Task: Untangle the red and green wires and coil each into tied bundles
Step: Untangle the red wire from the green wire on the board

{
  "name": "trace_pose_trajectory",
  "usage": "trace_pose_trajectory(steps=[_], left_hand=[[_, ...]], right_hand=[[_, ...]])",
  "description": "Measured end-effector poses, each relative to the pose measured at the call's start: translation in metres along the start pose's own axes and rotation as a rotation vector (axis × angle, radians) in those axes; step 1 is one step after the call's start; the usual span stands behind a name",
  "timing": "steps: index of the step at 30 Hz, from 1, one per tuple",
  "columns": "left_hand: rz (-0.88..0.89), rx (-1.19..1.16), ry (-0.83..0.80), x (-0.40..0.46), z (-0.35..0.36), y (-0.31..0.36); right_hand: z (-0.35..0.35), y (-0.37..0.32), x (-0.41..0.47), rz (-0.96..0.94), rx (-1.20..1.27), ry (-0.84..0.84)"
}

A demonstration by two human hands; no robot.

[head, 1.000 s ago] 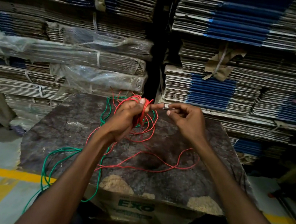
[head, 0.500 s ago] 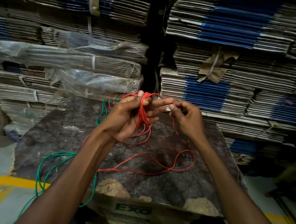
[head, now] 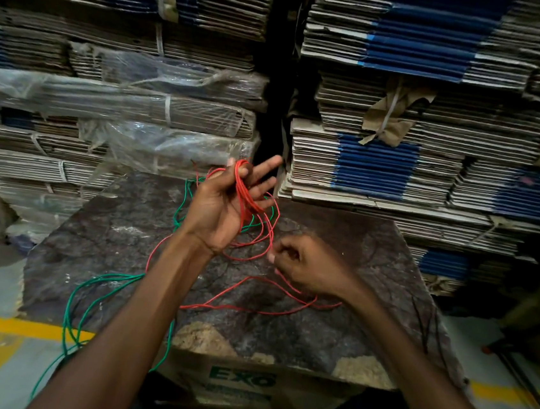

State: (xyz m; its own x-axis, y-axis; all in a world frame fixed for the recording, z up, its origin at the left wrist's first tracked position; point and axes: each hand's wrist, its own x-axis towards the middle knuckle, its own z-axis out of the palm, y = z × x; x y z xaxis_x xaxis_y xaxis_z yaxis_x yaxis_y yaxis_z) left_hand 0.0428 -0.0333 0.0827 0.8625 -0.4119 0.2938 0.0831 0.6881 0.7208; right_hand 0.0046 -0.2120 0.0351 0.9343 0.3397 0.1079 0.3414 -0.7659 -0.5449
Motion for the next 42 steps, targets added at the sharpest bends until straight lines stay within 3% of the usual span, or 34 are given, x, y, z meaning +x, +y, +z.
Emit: trace_pose_trajectory(steps=[5,11,15,18,22,25,32,37,42], left_hand=[[0.098,0.403,0.175,0.005,-0.012,-0.012],[0.106,1.014,0.126,-0.004,-0.015,-0.021],[0.061,1.188,0.070,-0.008,-0.019,-0.028],[0.028,1.220,0.022,-0.014,-0.006,-0.030],[-0.031,0.937,0.021,-0.016,-0.006,-0.031],[-0.079,0.725,-0.015,-0.019,-0.004,-0.032],[-0.257,0.237,-0.054,-0.028,0.012,-0.033],[-0.400,-0.048,-0.036,-0.029,0.016,-0.029],[-0.475,-0.113,-0.018,-0.029,0.025,-0.027]], right_hand=[[-0.022,-0.023,-0.018,-0.025,-0.215,-0.131],[-0.048,-0.040,-0.029,-0.165,-0.330,-0.075],[-0.057,-0.038,-0.021,-0.359,-0.317,0.145],[-0.062,-0.032,-0.011,-0.403,-0.272,0.355],[-0.062,-0.023,-0.002,-0.349,-0.191,0.523],[-0.059,-0.016,0.003,-0.284,-0.104,0.538],[-0.047,-0.010,0.005,-0.224,0.389,0.339],[-0.044,-0.006,-0.002,-0.225,0.516,0.196],[-0.044,-0.010,-0.010,-0.185,0.603,0.078]])
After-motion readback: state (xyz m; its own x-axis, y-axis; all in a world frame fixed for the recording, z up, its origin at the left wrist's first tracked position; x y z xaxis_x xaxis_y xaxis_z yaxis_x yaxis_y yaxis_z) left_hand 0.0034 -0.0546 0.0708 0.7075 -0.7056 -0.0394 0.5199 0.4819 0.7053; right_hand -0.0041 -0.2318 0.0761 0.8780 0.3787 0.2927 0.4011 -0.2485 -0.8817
